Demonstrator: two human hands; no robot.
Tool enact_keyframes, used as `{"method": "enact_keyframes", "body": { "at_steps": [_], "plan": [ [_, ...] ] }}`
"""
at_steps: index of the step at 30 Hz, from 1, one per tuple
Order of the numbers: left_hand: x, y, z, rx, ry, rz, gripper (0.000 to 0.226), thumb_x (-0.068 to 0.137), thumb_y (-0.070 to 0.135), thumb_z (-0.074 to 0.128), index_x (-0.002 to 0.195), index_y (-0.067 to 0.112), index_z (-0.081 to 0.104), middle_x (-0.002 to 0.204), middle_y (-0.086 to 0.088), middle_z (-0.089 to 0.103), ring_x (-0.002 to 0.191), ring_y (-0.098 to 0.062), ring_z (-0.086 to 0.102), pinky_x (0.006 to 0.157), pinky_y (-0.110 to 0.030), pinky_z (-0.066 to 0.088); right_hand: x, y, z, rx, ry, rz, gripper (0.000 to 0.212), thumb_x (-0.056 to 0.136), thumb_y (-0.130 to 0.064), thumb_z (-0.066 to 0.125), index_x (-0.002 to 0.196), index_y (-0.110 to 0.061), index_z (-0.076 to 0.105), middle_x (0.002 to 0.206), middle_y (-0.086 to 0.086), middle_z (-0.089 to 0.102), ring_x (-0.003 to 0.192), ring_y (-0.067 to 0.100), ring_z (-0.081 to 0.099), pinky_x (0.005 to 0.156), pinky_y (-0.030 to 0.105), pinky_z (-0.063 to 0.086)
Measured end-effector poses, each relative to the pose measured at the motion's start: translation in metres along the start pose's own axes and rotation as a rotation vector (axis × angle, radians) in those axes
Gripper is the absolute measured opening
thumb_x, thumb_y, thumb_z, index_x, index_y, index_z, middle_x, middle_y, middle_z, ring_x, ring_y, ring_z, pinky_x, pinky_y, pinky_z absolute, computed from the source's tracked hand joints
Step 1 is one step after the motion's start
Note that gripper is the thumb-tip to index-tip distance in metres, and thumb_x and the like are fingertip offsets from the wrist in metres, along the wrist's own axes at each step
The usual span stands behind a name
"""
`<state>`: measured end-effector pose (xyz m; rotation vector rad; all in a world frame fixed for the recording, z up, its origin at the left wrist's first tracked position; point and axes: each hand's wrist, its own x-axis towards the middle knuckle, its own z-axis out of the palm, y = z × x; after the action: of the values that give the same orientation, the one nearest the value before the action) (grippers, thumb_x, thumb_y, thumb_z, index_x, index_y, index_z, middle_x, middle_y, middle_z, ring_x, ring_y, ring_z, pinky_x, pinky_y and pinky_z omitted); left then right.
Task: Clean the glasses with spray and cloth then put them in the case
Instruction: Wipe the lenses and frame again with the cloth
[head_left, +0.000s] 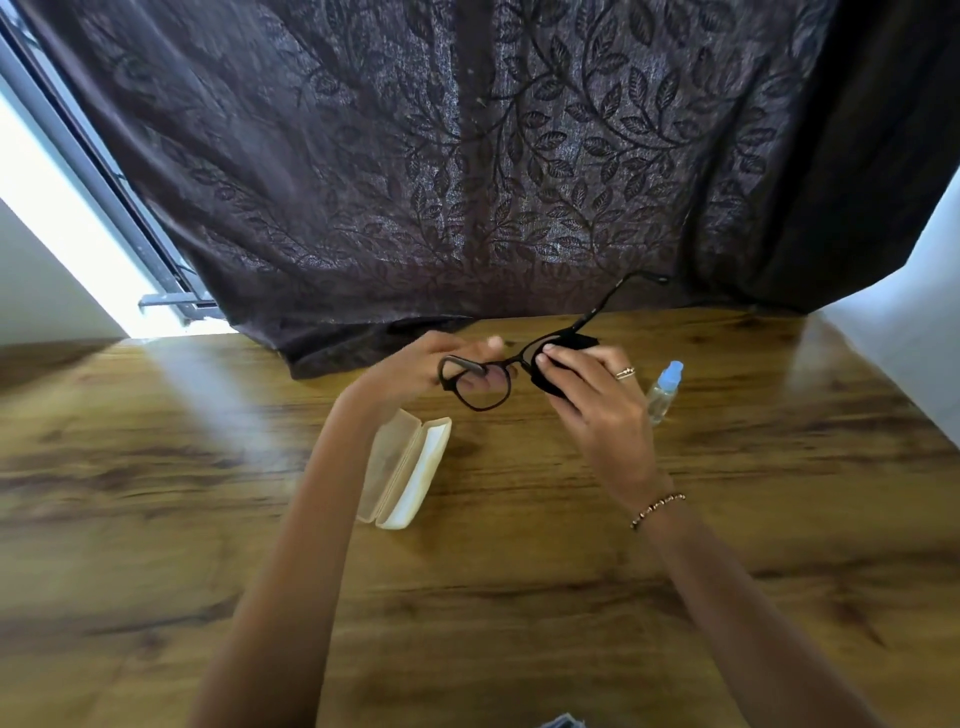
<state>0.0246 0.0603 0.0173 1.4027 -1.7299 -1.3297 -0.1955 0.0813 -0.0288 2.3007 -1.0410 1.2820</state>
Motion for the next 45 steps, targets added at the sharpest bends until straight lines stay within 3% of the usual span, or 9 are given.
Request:
{"method": "enact_keyframes", "body": {
  "at_steps": [6, 12, 19, 23, 26, 30, 33, 39, 45],
  "plan": [
    [0.008, 0.029, 0.000, 0.059, -0.184, 0.079, 0.020, 0.092, 0.023, 0.056, 0.088, 0.009, 0.071, 0.069, 0.008, 0.071, 0.066, 0.000, 0.065, 0.062, -0.010, 0.048, 0.000, -0.001, -0.001, -0.001, -0.018, 0.008, 0.031, 0.087, -0.004, 0.065, 0.118, 0.000, 0.066, 0.118, 0.010, 0.066, 0.105, 0.021, 0.051, 0.102, 0.026, 0.042],
    [0.000, 0.027, 0.015, 0.237, -0.037, 0.158, 0.026, 0.093, 0.019, 0.058, 0.085, -0.003, 0.070, 0.078, -0.019, 0.068, 0.073, -0.012, 0.056, 0.074, -0.031, 0.045, -0.008, -0.004, 0.001, 0.045, -0.066, 0.047, 0.043, 0.083, -0.004, 0.070, 0.125, -0.005, 0.062, 0.125, 0.004, 0.061, 0.116, 0.019, 0.048, 0.106, 0.026, 0.038],
    [-0.004, 0.024, 0.013, 0.147, 0.107, 0.188, 0.019, 0.090, 0.020, 0.061, 0.086, 0.006, 0.074, 0.070, 0.011, 0.069, 0.069, 0.003, 0.058, 0.068, -0.011, 0.043, -0.011, -0.007, 0.000, -0.153, -0.079, 0.162, 0.044, 0.082, -0.005, 0.068, 0.126, -0.007, 0.062, 0.127, 0.004, 0.062, 0.114, 0.022, 0.048, 0.083, 0.043, 0.048],
    [-0.002, 0.022, 0.019, 0.310, 0.077, 0.187, 0.023, 0.092, 0.019, 0.059, 0.086, 0.002, 0.072, 0.083, -0.017, 0.070, 0.074, -0.007, 0.055, 0.075, -0.035, 0.046, -0.010, -0.021, 0.003, -0.034, -0.097, 0.115, 0.042, 0.084, 0.006, 0.058, 0.125, -0.005, 0.063, 0.127, 0.005, 0.063, 0.114, 0.021, 0.049, 0.092, 0.038, 0.048],
    [-0.004, 0.020, 0.014, 0.270, 0.107, 0.218, 0.019, 0.091, 0.022, 0.060, 0.087, 0.010, 0.074, 0.079, 0.000, 0.072, 0.074, 0.001, 0.059, 0.075, -0.023, 0.046, -0.005, -0.016, 0.000, -0.168, -0.179, 0.126, 0.052, 0.085, 0.006, 0.055, 0.135, -0.010, 0.055, 0.139, 0.000, 0.055, 0.121, 0.022, 0.049, 0.085, 0.036, 0.045],
    [-0.003, 0.017, 0.010, 0.215, 0.123, 0.203, 0.016, 0.091, 0.022, 0.061, 0.086, 0.016, 0.074, 0.073, 0.017, 0.069, 0.070, 0.007, 0.059, 0.069, -0.013, 0.045, -0.010, -0.023, 0.001, -0.091, -0.102, 0.203, 0.041, 0.086, 0.006, 0.055, 0.125, -0.004, 0.063, 0.126, 0.005, 0.064, 0.114, 0.023, 0.052, 0.084, 0.043, 0.049],
    [0.000, 0.015, 0.017, 0.292, 0.098, 0.220, 0.020, 0.092, 0.022, 0.059, 0.088, 0.008, 0.074, 0.079, -0.003, 0.072, 0.072, -0.004, 0.057, 0.072, -0.031, 0.047, -0.010, -0.029, 0.003, -0.019, -0.163, 0.160, 0.045, 0.089, 0.001, 0.048, 0.132, -0.006, 0.057, 0.136, 0.003, 0.057, 0.127, 0.021, 0.045, 0.099, 0.039, 0.042],
    [0.000, 0.007, 0.011, 0.209, 0.149, 0.196, 0.027, 0.091, 0.024, 0.061, 0.087, -0.001, 0.071, 0.079, -0.020, 0.067, 0.072, -0.010, 0.055, 0.073, -0.032, 0.044, -0.008, -0.024, 0.003, -0.111, -0.131, 0.209, 0.042, 0.087, -0.003, 0.051, 0.127, -0.006, 0.062, 0.130, 0.002, 0.062, 0.116, 0.021, 0.052, 0.088, 0.037, 0.042],
    [-0.006, 0.004, 0.013, 0.197, 0.113, 0.202, 0.027, 0.092, 0.024, 0.058, 0.072, 0.010, 0.069, 0.061, -0.004, 0.059, 0.062, -0.007, 0.050, 0.064, -0.031, 0.041, -0.006, -0.022, 0.007, -0.063, -0.230, 0.159, 0.049, 0.088, -0.006, 0.046, 0.136, -0.010, 0.054, 0.140, -0.001, 0.054, 0.127, 0.021, 0.047, 0.095, 0.038, 0.040]
  ]
}}
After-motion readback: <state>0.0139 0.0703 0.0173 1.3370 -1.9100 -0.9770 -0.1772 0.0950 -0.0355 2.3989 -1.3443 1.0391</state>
